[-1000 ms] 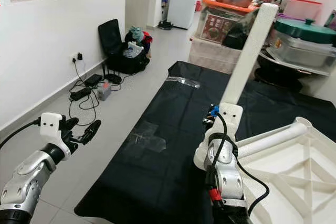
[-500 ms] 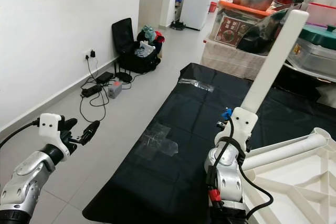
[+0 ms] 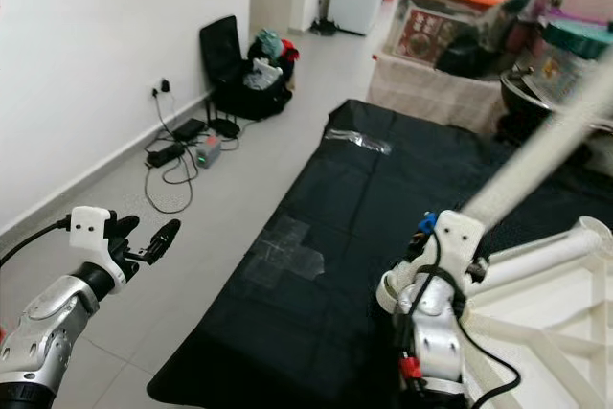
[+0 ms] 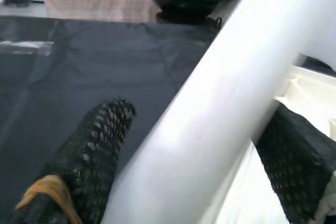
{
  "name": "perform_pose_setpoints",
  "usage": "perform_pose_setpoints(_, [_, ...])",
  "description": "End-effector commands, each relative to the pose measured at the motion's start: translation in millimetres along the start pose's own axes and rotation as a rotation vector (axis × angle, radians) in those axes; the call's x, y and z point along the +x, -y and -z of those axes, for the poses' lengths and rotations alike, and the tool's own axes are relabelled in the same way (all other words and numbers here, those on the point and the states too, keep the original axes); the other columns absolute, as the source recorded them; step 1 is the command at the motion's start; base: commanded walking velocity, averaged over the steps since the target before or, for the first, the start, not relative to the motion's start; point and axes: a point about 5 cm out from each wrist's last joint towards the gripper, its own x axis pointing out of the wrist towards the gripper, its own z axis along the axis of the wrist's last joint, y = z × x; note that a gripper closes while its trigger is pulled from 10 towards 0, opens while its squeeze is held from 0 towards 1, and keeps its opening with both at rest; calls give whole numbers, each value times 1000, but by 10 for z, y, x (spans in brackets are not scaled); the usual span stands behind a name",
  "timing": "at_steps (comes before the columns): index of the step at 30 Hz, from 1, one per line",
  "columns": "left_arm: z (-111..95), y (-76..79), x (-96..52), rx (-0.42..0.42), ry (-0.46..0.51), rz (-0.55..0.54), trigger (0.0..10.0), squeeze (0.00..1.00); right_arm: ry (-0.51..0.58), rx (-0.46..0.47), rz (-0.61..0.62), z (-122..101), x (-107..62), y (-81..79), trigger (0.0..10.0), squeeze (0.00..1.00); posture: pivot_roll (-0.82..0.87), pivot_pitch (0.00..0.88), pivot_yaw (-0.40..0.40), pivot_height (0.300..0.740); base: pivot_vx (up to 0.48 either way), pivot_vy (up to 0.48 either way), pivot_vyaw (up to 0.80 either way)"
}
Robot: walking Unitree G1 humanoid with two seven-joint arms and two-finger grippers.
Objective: Building children table
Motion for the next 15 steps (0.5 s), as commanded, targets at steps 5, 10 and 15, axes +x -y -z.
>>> perform_pose_setpoints(5, [4, -2, 19, 12, -5, 12, 10000, 0, 18, 61, -74, -98, 87, 58, 10000, 0, 88, 0, -104, 740, 0, 0, 0])
perform_pose_setpoints(10, [13, 1, 16, 17, -9, 15, 10000, 0, -140, 79, -85, 132, 71, 23, 10000, 0, 93, 0, -101, 740, 0, 0, 0])
perform_pose_setpoints(15, [-20, -46, 15, 37, -10, 13, 10000, 0, -215, 38, -168, 277, -2, -77, 4863, 0, 92, 0, -98, 740, 0, 0, 0])
